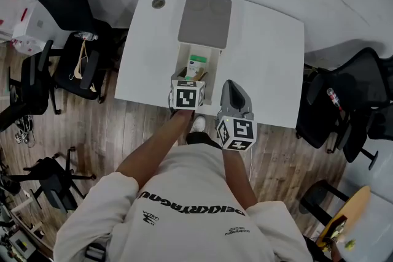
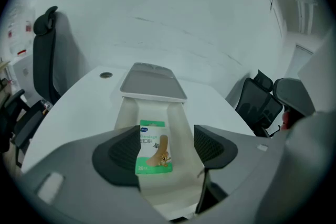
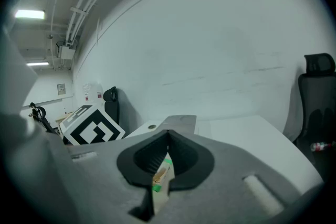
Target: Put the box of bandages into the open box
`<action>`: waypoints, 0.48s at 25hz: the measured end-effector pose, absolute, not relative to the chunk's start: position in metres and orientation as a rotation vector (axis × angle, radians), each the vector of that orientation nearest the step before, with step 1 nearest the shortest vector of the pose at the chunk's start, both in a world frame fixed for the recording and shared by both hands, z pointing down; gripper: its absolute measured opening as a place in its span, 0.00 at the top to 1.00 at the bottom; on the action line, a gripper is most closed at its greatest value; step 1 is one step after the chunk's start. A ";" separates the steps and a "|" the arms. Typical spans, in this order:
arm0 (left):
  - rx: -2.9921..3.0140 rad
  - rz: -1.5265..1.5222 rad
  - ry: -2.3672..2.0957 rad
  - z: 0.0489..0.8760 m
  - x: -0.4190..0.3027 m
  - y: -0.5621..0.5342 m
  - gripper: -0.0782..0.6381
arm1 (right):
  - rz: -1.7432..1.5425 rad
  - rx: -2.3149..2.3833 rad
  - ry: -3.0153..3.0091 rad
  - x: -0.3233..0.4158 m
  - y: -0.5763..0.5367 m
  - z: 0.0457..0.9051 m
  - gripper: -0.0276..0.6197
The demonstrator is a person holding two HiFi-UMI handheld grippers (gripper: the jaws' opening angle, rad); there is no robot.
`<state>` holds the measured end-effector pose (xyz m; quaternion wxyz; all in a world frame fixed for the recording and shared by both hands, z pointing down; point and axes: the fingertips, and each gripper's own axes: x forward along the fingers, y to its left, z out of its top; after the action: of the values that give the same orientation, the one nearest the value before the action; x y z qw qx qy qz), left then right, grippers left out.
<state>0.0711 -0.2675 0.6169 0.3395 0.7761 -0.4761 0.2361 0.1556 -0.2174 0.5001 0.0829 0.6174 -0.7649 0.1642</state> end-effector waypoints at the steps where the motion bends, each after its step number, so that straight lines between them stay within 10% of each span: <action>1: 2.032 0.599 -1.245 0.610 0.070 -0.265 0.43 | 0.485 1.848 -2.285 0.154 -0.215 0.497 0.96; 12: 2.161 0.503 -1.289 0.557 0.054 -0.234 0.59 | 0.441 1.881 -2.297 0.136 -0.182 0.475 0.96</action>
<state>0.0539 -0.2345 0.5566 0.2839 0.8075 -0.4816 0.1880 0.1356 -0.1819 0.4750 0.0699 0.6252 -0.7634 0.1464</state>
